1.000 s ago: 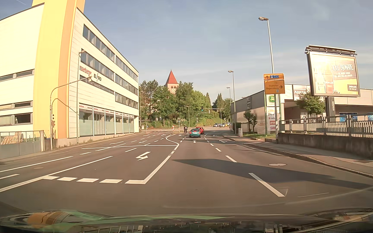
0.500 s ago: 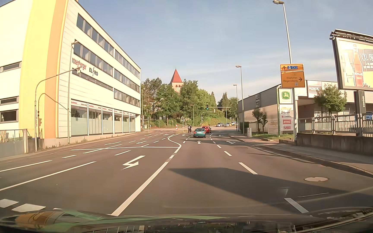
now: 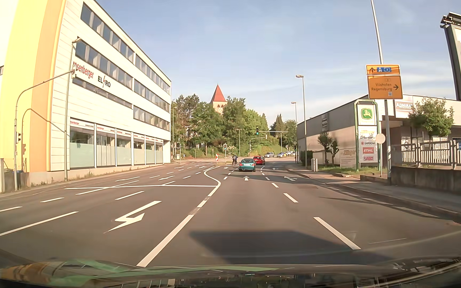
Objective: Follow the waypoints while adhering to traffic rules and regulations
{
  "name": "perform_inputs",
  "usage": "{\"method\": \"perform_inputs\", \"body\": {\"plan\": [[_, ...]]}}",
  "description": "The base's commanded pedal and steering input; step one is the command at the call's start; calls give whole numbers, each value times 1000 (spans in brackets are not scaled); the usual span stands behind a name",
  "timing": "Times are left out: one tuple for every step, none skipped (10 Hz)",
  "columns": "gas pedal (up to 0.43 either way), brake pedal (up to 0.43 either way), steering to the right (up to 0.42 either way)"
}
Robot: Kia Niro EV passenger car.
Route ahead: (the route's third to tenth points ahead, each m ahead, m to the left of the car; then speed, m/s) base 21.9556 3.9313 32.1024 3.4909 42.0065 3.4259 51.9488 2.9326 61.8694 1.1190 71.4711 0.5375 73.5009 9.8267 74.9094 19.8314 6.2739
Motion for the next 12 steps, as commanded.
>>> {"method": "perform_inputs", "body": {"plan": [[79,0,2],[98,0,3],[118,0,2],[138,0,1],[150,0,-1],[150,0,-5],[150,0,-10],[157,0,-17],[157,0,-22],[157,0,-27],[157,0,-33],[157,0,-39]]}}
